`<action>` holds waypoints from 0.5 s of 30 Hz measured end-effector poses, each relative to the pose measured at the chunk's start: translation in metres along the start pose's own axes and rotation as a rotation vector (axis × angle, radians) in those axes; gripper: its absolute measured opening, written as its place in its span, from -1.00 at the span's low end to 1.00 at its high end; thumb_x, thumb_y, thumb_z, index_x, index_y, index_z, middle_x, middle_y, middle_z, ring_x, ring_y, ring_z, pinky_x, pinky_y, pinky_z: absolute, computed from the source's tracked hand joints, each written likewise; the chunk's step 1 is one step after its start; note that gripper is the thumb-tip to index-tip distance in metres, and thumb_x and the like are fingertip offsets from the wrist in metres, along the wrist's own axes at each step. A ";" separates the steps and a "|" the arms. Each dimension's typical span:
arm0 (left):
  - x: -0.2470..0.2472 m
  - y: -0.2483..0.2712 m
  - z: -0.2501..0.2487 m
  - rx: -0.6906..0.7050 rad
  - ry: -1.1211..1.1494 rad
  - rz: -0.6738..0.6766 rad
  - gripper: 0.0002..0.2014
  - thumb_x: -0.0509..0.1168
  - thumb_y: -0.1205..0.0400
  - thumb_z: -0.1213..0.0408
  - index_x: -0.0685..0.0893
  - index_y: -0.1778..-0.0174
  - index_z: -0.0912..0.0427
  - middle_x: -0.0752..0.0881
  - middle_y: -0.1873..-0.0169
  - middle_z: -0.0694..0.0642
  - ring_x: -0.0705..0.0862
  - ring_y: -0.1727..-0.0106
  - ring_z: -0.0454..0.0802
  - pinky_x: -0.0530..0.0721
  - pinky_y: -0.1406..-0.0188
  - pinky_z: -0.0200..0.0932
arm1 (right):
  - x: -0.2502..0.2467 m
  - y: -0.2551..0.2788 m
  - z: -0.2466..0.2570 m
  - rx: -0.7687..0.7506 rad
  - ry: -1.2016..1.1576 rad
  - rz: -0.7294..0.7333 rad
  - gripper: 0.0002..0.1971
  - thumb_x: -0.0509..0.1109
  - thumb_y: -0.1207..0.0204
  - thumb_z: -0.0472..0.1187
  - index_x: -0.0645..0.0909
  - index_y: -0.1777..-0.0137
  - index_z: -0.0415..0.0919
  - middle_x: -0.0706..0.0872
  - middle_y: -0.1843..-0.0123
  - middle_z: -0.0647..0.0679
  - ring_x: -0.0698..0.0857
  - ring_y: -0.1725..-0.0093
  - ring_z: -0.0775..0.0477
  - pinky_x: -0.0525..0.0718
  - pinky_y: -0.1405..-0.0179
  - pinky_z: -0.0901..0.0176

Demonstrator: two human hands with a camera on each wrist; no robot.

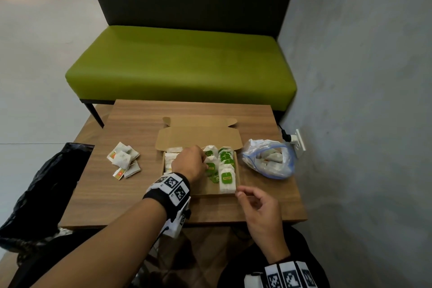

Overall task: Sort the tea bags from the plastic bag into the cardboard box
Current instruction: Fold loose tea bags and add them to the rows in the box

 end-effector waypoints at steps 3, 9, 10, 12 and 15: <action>0.001 0.001 -0.003 -0.013 -0.074 -0.076 -0.93 0.36 -0.57 0.31 0.74 0.11 0.20 0.77 0.13 0.19 0.74 0.10 0.19 0.77 0.12 0.07 | 0.000 0.001 -0.003 0.023 -0.020 -0.009 -0.85 0.51 -0.54 -0.31 0.82 0.05 -0.02 0.85 0.18 0.11 0.77 0.12 0.21 0.66 0.16 0.44; -0.002 0.003 -0.013 0.023 -0.200 -0.172 -0.87 0.28 -0.67 0.30 0.66 -0.01 0.29 0.70 0.04 0.26 0.70 0.01 0.28 0.58 0.19 0.05 | 0.000 0.007 -0.004 0.036 -0.018 -0.001 -0.84 0.51 -0.54 -0.33 0.82 0.07 -0.03 0.84 0.22 0.09 0.76 0.14 0.22 0.67 0.17 0.43; -0.003 0.003 -0.015 0.033 -0.211 -0.185 -0.88 0.27 -0.68 0.30 0.65 0.00 0.29 0.70 0.04 0.27 0.69 0.02 0.28 0.56 0.20 0.05 | 0.000 0.007 -0.002 0.037 -0.019 0.004 -0.85 0.50 -0.54 -0.33 0.82 0.06 -0.04 0.84 0.22 0.09 0.76 0.14 0.24 0.67 0.17 0.44; -0.006 0.003 -0.015 0.032 -0.188 -0.199 -0.87 0.28 -0.68 0.28 0.65 0.03 0.28 0.72 0.06 0.26 0.70 0.05 0.26 0.59 0.21 0.04 | -0.001 0.008 -0.001 0.035 -0.022 0.006 -0.85 0.50 -0.55 -0.33 0.83 0.06 -0.06 0.83 0.23 0.10 0.75 0.15 0.25 0.65 0.19 0.46; -0.006 0.006 -0.008 -0.033 -0.084 -0.169 -0.81 0.31 -0.68 0.18 0.65 0.00 0.27 0.71 0.04 0.21 0.71 0.02 0.23 0.68 0.12 0.03 | -0.001 0.008 -0.001 0.034 -0.024 0.004 -0.85 0.50 -0.55 -0.34 0.83 0.08 -0.06 0.83 0.26 0.12 0.75 0.16 0.27 0.64 0.20 0.47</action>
Point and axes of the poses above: each hand's wrist, its own y-axis away from the middle knuckle, its own x-axis out of the palm, z = x × y, the point moved 6 cm from there along -y, towards the middle knuckle
